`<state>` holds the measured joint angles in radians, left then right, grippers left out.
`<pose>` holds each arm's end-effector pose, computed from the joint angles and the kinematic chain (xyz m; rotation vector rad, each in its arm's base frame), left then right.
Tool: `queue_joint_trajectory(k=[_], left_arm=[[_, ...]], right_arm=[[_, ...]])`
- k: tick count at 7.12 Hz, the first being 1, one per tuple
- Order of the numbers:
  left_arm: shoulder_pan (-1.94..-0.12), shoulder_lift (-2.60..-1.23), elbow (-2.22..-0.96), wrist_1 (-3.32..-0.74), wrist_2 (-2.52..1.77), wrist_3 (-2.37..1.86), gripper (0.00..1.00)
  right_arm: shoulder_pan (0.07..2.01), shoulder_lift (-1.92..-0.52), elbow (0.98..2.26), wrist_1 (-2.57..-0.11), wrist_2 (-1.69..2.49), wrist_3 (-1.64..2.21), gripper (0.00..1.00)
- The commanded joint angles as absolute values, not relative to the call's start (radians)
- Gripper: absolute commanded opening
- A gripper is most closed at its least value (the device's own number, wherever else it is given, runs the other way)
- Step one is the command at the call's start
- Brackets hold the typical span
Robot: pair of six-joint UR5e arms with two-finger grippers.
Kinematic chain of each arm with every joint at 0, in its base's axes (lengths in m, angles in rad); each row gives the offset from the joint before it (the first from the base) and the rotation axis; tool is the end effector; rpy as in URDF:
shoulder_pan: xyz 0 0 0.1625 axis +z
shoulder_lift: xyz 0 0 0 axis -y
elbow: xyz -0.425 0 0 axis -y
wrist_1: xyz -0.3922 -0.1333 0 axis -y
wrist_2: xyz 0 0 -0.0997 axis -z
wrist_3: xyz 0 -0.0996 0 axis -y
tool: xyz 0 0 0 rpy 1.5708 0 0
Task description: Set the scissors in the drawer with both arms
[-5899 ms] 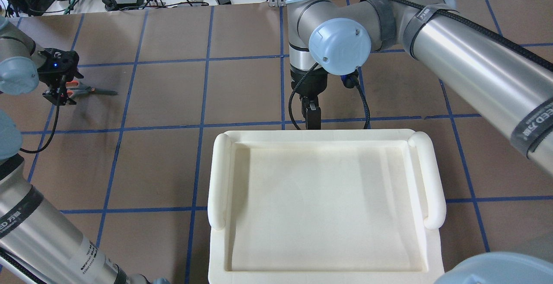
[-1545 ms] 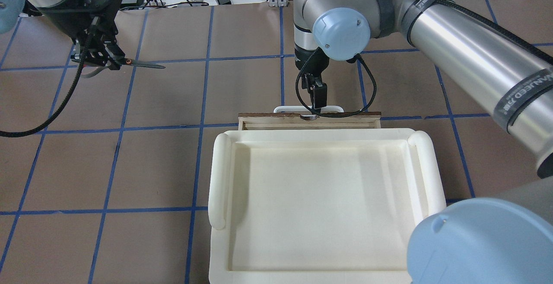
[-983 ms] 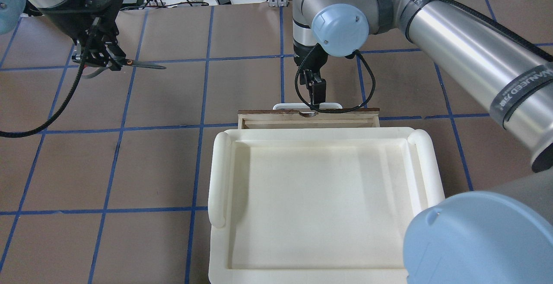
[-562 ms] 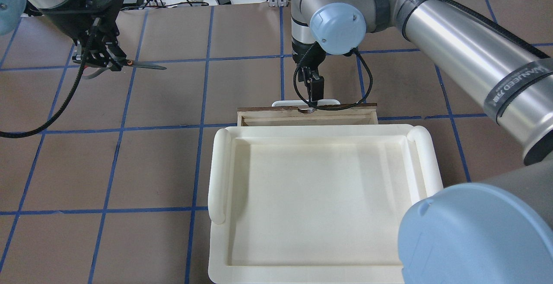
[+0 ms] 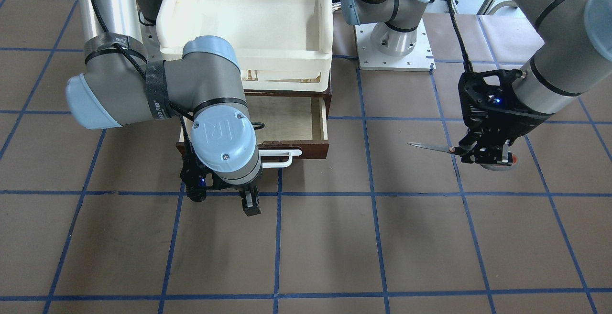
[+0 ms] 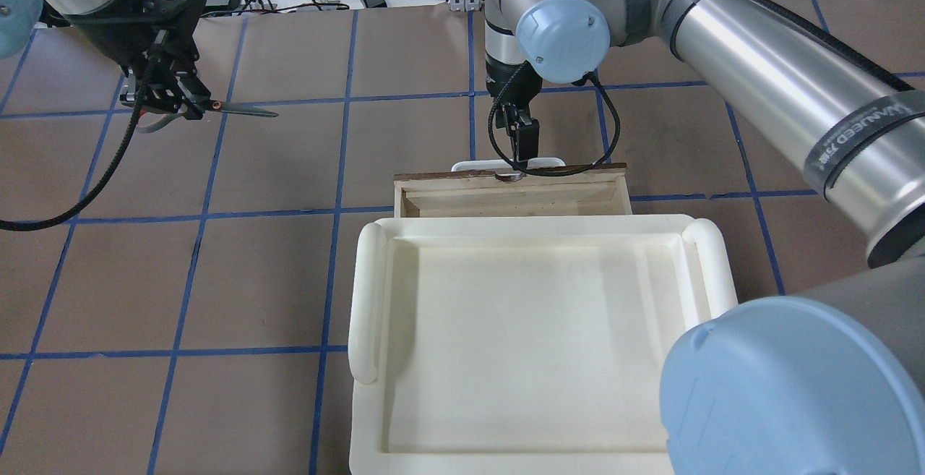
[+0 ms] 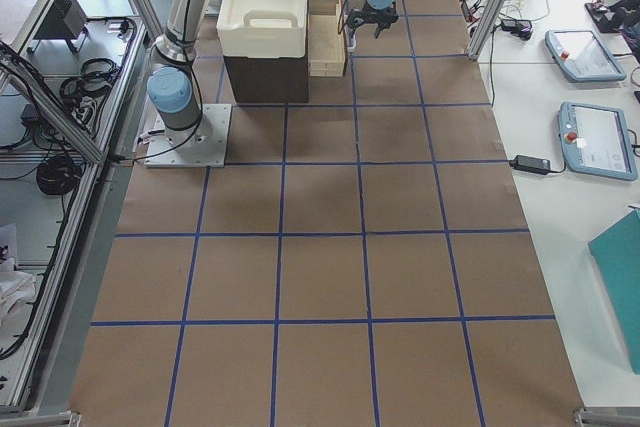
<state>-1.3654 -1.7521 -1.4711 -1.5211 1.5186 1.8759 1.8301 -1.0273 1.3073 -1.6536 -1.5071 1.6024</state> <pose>-0.0206 -0.5804 0.4460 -2.2883 -2.0725 0.0446 0.3080 -0.6166 0.3009 -1.8807 -2.3511 -0.2548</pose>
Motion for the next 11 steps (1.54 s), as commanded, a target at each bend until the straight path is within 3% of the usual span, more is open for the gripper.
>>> queue_joint_trajectory(k=[1,11], left_arm=[[-1.365,-1.752,-1.471,-1.522,1.519,1.876,0.0],[-1.358,-1.753,-1.479,-1.522,1.517,1.885,0.0]], right_arm=[[1.827,-1.002,1.278,-1.654,-1.505,1.591,1.0],[1.798,-0.973,1.218,-1.667,-1.508,1.563,1.0]])
